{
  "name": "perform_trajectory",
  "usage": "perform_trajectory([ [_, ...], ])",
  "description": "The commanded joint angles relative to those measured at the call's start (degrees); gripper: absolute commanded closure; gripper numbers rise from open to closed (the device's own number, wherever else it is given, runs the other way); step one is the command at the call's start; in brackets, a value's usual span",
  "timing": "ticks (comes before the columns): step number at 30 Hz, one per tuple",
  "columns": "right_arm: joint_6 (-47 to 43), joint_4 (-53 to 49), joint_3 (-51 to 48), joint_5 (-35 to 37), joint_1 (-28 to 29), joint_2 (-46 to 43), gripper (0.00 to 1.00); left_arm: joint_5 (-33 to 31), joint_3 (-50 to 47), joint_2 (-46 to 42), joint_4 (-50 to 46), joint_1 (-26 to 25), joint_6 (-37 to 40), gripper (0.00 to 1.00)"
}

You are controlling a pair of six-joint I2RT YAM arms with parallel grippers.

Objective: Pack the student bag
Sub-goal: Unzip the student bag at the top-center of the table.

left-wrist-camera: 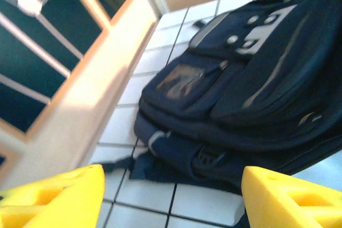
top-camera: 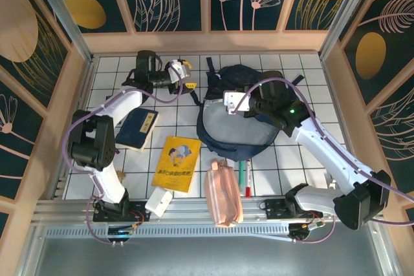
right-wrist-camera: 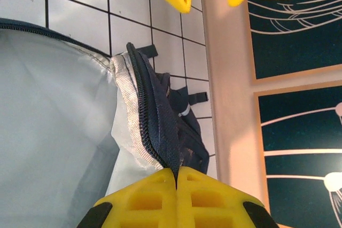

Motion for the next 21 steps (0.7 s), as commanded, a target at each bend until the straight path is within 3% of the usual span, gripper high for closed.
perform_trajectory([
  [1,3.73,3.92,2.21,-2.95,-1.91,0.49,1.00,6.74,-2.85,-0.53,-3.78,-2.90,8.25,0.27],
  [5,5.10,3.86,2.14,-4.43,-2.30,0.31,1.00,3.45,1.11,2.72,-9.36,-7.86,14.14,0.25],
  [10,6.61,4.27,1.22,-5.58,-3.30,-0.23,1.00,5.98,3.58,6.22,-7.00,-9.40,12.19,0.25],
  [18,7.22,4.68,0.99,-3.22,-4.37,-0.50,1.00,7.74,6.07,6.62,-11.37,-10.97,12.98,0.27],
  [21,7.51,5.68,0.73,-2.60,-5.40,-0.22,1.00,5.65,5.69,4.76,-17.32,-10.97,18.40,0.23],
])
